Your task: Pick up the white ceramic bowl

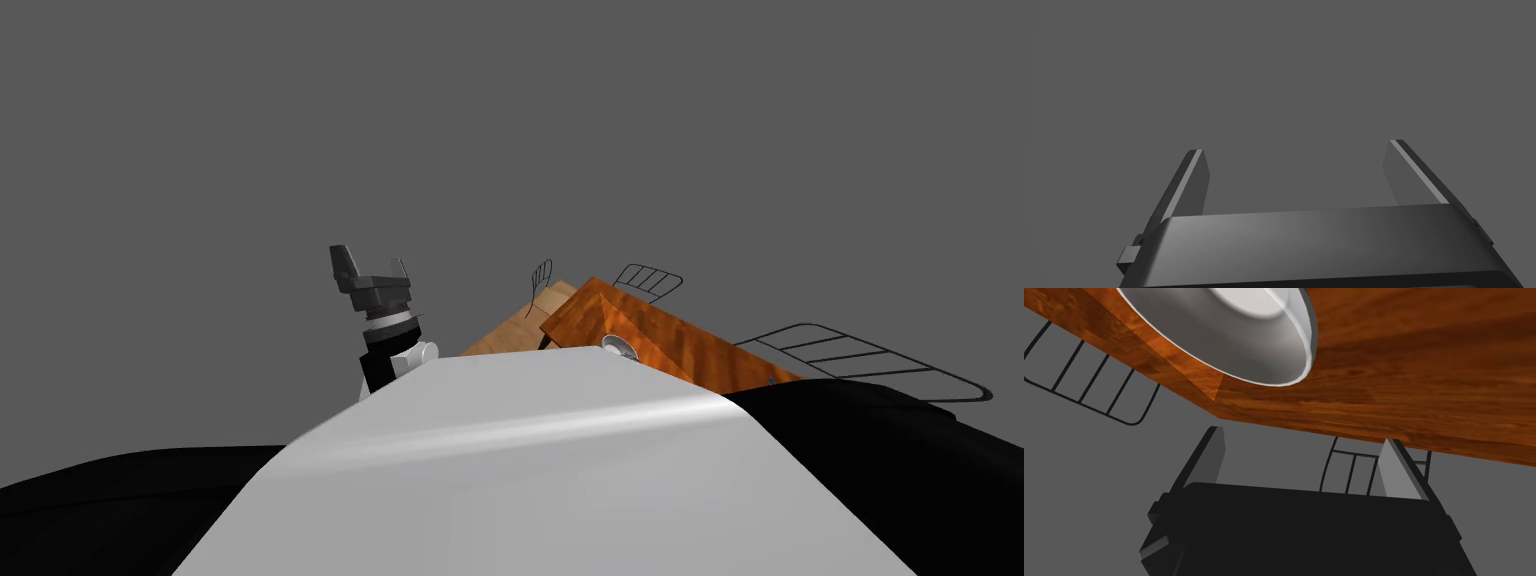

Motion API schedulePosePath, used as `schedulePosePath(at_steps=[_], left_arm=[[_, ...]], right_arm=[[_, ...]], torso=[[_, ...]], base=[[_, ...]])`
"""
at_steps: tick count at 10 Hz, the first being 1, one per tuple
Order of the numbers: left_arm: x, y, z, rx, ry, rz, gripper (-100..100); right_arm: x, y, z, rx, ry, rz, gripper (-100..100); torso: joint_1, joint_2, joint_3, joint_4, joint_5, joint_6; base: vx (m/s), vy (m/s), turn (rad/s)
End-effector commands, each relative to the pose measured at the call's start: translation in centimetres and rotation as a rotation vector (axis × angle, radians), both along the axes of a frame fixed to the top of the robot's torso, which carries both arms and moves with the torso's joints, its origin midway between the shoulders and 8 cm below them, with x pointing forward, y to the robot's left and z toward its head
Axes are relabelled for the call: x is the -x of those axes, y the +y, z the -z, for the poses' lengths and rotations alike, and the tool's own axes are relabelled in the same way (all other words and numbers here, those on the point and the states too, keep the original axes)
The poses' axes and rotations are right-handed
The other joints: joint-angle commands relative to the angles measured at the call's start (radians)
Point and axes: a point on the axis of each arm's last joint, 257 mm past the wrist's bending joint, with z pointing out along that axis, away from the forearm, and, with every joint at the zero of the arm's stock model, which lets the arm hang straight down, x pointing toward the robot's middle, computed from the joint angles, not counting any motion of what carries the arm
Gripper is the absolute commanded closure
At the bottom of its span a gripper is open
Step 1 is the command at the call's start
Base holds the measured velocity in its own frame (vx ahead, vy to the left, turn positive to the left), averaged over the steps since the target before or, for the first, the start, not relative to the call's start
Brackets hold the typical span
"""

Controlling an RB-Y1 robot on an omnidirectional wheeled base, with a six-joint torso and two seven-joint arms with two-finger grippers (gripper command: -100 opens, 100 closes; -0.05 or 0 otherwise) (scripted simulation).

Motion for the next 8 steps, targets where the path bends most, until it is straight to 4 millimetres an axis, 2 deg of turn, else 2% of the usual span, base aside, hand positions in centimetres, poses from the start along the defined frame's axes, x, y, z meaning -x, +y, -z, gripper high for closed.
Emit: schedulePosePath(at_steps=[1,2,4,8], left_arm=[[0.0,0.0,0.0,0.0,0.0,0.0,0],[0.0,0.0,0.0,0.0,0.0,0.0,0],[0.0,0.0,0.0,0.0,0.0,0.0,0],[0.0,0.0,0.0,0.0,0.0,0.0,0]], right_arm=[[1.4,-0.7,0.6,0.005,0.025,0.011,-100],[2.4,-1.8,0.9,0.04,0.057,0.015,-100],[3.9,-2.9,1.5,0.069,0.098,0.026,-100],[7.6,-4.5,2.9,0.107,0.187,0.053,-100]], torso=[[0.0,0.0,0.0,0.0,0.0,0.0],[0.0,0.001,0.001,0.0,0.0,0.0],[0.0,0.001,0.0,0.0,0.0,0.0],[0.0,0.0,0.0,0.0,0.0,0.0]], base=[[0.01,-0.004,0.005],[0.014,-0.002,0.166],[0.023,-0.006,0.155],[0.028,-0.007,0.124]])
